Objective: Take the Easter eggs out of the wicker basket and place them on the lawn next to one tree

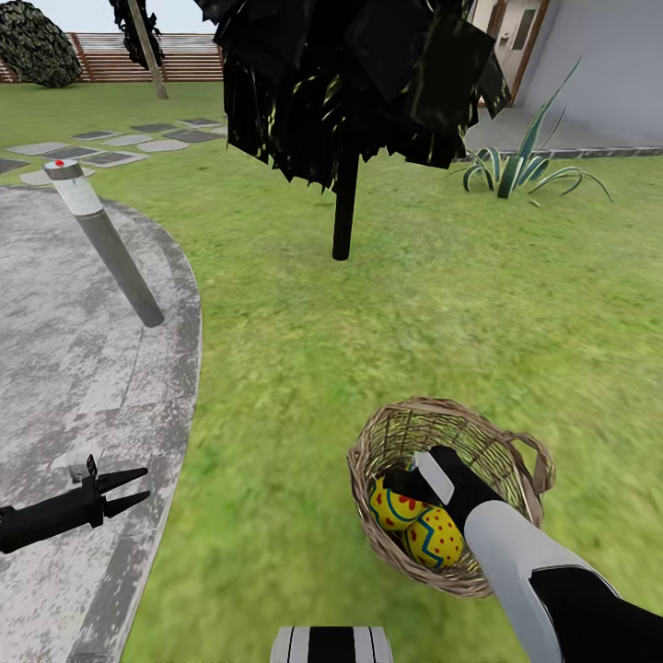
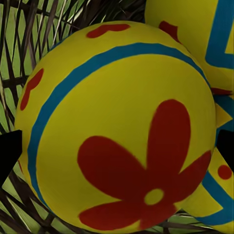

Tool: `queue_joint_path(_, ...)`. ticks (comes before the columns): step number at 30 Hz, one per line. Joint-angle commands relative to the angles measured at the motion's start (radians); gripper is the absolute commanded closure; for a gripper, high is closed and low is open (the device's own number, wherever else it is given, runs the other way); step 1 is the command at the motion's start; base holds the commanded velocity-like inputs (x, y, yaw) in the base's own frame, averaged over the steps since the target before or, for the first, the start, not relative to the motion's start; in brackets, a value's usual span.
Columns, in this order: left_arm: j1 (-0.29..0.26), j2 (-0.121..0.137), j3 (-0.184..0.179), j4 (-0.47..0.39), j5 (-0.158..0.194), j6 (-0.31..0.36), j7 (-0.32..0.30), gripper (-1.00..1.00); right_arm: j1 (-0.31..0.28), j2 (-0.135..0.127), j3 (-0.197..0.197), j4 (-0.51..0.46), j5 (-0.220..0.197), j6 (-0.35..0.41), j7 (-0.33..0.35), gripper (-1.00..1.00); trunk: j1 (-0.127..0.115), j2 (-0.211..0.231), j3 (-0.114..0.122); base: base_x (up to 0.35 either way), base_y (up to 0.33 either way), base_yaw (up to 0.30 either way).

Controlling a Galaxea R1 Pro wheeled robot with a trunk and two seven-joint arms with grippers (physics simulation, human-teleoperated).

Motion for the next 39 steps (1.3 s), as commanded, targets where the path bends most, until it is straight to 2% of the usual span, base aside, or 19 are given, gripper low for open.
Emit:
queue_joint_path(1, 0.000, 0.000, 0.001, 0.000, -0.001, 0.011, -0.004, -1.00, 0.000, -0.001, 0.007, -0.001, -0.008, 0.003, -0.009, 1.00, 0.000, 0.000, -0.001, 0.000, 0.000, 0.000)
queue_joint_path(20, -0.001, 0.000, 0.001, 0.000, -0.001, 0.012, -0.004, -1.00, 0.000, -0.001, 0.008, -0.001, -0.008, 0.004, -0.009, 1.00, 0.000, 0.000, -0.001, 0.000, 0.000, 0.000)
queue_joint_path(23, -0.001, 0.000, 0.001, 0.000, -0.001, 0.013, -0.004, -1.00, 0.000, -0.001, 0.007, -0.001, -0.008, 0.004, -0.010, 1.00, -0.002, 0.000, 0.011, 0.000, 0.000, 0.000)
queue_joint_path(28, -0.001, 0.000, 0.001, 0.000, -0.001, 0.014, -0.004, -1.00, 0.000, -0.001, 0.007, -0.001, -0.008, 0.004, -0.009, 1.00, -0.002, 0.000, 0.011, 0.000, 0.000, 0.000)
queue_joint_path(32, 0.000, 0.000, 0.001, 0.000, -0.001, 0.014, -0.004, -1.00, 0.000, -0.001, 0.007, -0.001, -0.008, 0.007, -0.010, 1.00, -0.003, 0.001, 0.022, 0.000, 0.000, 0.000)
queue_joint_path(37, 0.000, 0.000, 0.001, 0.000, -0.001, 0.014, -0.004, -1.00, 0.000, 0.000, 0.007, -0.001, -0.010, 0.018, -0.010, 1.00, -0.005, 0.002, 0.042, 0.000, 0.000, 0.000)
queue_joint_path(39, 0.000, -0.001, 0.001, 0.000, -0.001, 0.014, -0.004, -1.00, -0.001, 0.000, 0.007, -0.001, -0.009, 0.041, -0.010, 1.00, -0.005, 0.002, 0.042, 0.000, 0.000, 0.000)
